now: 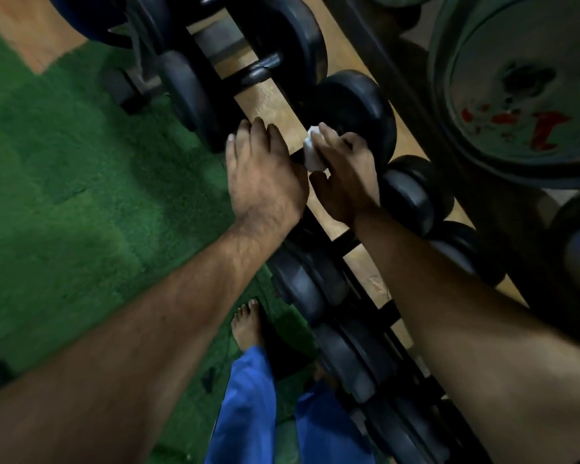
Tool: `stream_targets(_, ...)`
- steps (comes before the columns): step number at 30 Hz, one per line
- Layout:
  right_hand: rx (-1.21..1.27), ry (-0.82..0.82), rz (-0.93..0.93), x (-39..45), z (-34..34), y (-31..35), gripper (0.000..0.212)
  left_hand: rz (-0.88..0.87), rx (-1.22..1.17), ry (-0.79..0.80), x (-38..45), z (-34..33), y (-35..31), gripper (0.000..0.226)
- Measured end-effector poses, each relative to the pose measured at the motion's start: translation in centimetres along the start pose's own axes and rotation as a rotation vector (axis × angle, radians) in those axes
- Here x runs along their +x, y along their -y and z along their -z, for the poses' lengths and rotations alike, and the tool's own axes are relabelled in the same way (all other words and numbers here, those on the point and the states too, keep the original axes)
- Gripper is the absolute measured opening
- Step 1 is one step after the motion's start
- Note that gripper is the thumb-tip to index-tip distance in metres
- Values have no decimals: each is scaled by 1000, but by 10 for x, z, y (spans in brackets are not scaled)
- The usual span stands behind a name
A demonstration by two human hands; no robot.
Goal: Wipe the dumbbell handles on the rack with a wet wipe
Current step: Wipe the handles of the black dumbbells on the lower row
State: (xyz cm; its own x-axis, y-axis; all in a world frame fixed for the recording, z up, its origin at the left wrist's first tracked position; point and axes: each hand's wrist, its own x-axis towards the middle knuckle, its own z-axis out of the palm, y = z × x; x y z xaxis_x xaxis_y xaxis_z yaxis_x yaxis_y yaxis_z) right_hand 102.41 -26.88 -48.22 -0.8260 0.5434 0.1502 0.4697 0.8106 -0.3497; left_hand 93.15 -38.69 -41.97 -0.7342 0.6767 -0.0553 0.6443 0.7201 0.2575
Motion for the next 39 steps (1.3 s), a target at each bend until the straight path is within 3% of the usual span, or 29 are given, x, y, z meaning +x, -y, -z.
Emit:
stream_targets(4,74,-44,-10,-4,4,0,38,17,-28,-37,-1,-5,-2,58)
stream_targets(6,103,-117,-118,1,-5,1,31,27,-45,-70,-1,-6,-3,59)
stream_targets(9,29,-40,-283,6,-13,14,41,53,-102,-114,-3,-5,-4,66)
stream_targets(11,40,-119,-318,7,-11,20,30,68,-145,-134,-4,-5,-6,68)
stream_targets(13,101,-136,-273,9,-5,25,17,89,-184,-136,-3,-5,-7,68)
stream_targets(16,67,-14,16,4,-2,33,20,96,-298,-106,1,-2,-4,63)
stream_targets(17,53,-67,36,5,2,32,16,83,-336,-95,1,-1,-1,60)
stream_targets(19,56,-212,-122,4,6,23,10,37,-380,-69,-1,-1,6,48)
stream_targets(22,168,-9,-361,3,-3,22,32,1,-402,-44,-5,3,15,42)
stream_targets(23,269,95,-365,5,-7,29,40,-3,-403,-42,-6,4,17,44)
stream_targets(25,410,231,-156,5,-9,40,44,6,-400,-41,-8,5,17,46)
stream_targets(27,407,243,-9,2,-9,35,43,31,-386,-47,-11,4,17,49)
stream_targets(31,320,108,-263,0,-12,7,32,42,-405,-80,-14,-1,18,50)
stream_targets(36,490,338,17,0,-12,26,32,44,-397,-86,-12,-2,19,49)
stream_targets(39,385,233,-208,6,-2,10,29,37,-378,-70,-12,0,18,50)
